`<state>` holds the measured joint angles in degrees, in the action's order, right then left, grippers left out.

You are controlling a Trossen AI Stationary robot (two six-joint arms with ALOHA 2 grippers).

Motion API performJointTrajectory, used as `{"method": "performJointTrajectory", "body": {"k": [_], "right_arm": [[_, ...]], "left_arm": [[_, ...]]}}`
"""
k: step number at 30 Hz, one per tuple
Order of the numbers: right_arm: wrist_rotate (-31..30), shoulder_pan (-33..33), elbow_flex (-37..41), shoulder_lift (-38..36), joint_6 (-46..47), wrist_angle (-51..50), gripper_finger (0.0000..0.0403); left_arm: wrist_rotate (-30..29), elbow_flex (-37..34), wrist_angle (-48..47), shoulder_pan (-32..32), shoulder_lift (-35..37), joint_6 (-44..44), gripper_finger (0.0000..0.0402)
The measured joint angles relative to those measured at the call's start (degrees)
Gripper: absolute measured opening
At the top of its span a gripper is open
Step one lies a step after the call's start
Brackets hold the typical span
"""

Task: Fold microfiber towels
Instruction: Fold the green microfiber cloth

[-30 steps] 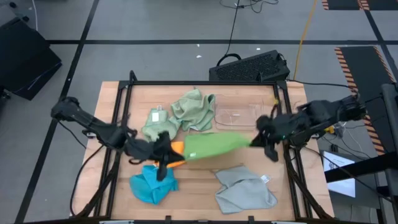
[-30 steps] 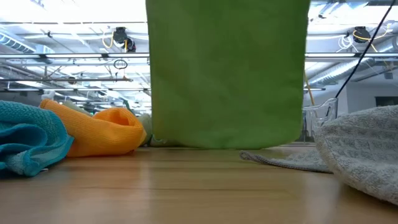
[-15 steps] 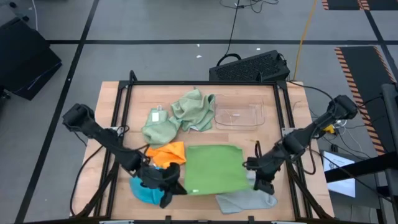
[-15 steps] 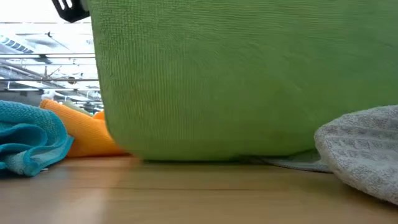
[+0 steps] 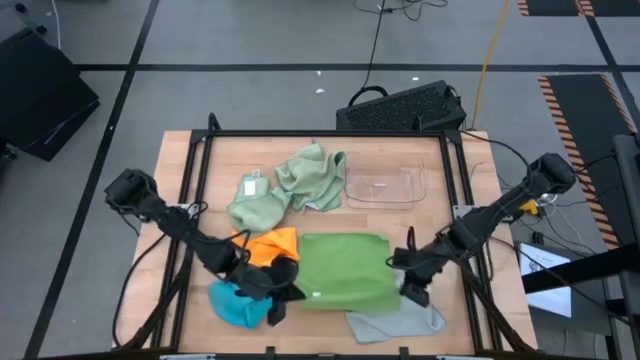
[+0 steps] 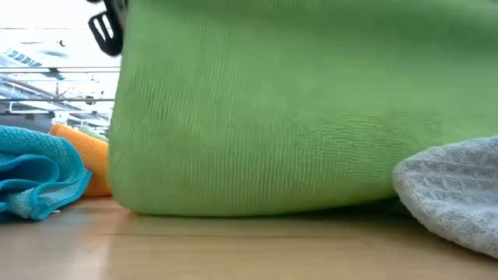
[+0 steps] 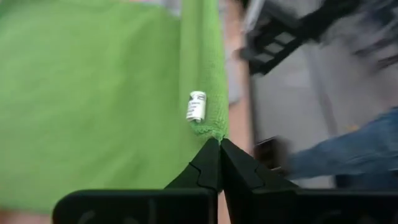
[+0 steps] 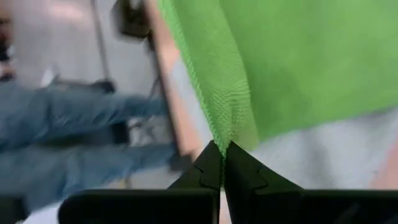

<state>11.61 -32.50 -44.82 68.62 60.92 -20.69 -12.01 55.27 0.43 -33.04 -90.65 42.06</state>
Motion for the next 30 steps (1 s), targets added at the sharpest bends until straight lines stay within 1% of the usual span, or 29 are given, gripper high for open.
{"method": "performJointTrajectory", "body": {"k": [4, 8, 13, 16, 22, 25, 27, 30], "right_arm": [[-5.6, 4.06, 1.69, -0.02, -3.51, -3.19, 0.0], [-8.81, 8.43, 4.23, -0.02, -7.66, -3.6, 0.0], [-10.39, 12.0, 7.16, -0.02, -9.07, -3.51, 0.0], [-11.43, 13.28, 7.79, -0.02, -10.91, -3.14, 0.0], [-15.58, 16.26, 7.81, -0.02, -14.3, -2.72, 0.0], [-17.32, 18.15, 7.81, -0.02, -16.59, -2.85, 0.0], [-17.45, 19.44, 7.81, -0.02, -17.8, -2.86, 0.0001], [-16.51, 20.97, 7.81, -0.02, -18.76, -2.86, 0.0008]], "left_arm": [[-0.13, -0.02, -7.96, 3.29, 0.0, -2.25, 0.0005], [-0.55, -0.02, -9.8, 6.55, 0.0, -6.82, 0.001], [-1.9, -0.09, -11.08, 10.76, -0.81, -11.82, 0.001], [-2.19, 0.0, -11.64, 12.78, -0.72, -13.03, 0.0004], [-4.64, -0.04, -17.08, 16.32, -0.73, -15.02, 0.0013], [-4.62, -0.04, -18.37, 18.04, -0.73, -15.91, 0.0005], [-4.6, -0.04, -18.29, 18.98, -0.74, -16.99, 0.0004], [-4.59, -0.04, -18.3, 20.3, -0.74, -17.81, 0.0016]]}}
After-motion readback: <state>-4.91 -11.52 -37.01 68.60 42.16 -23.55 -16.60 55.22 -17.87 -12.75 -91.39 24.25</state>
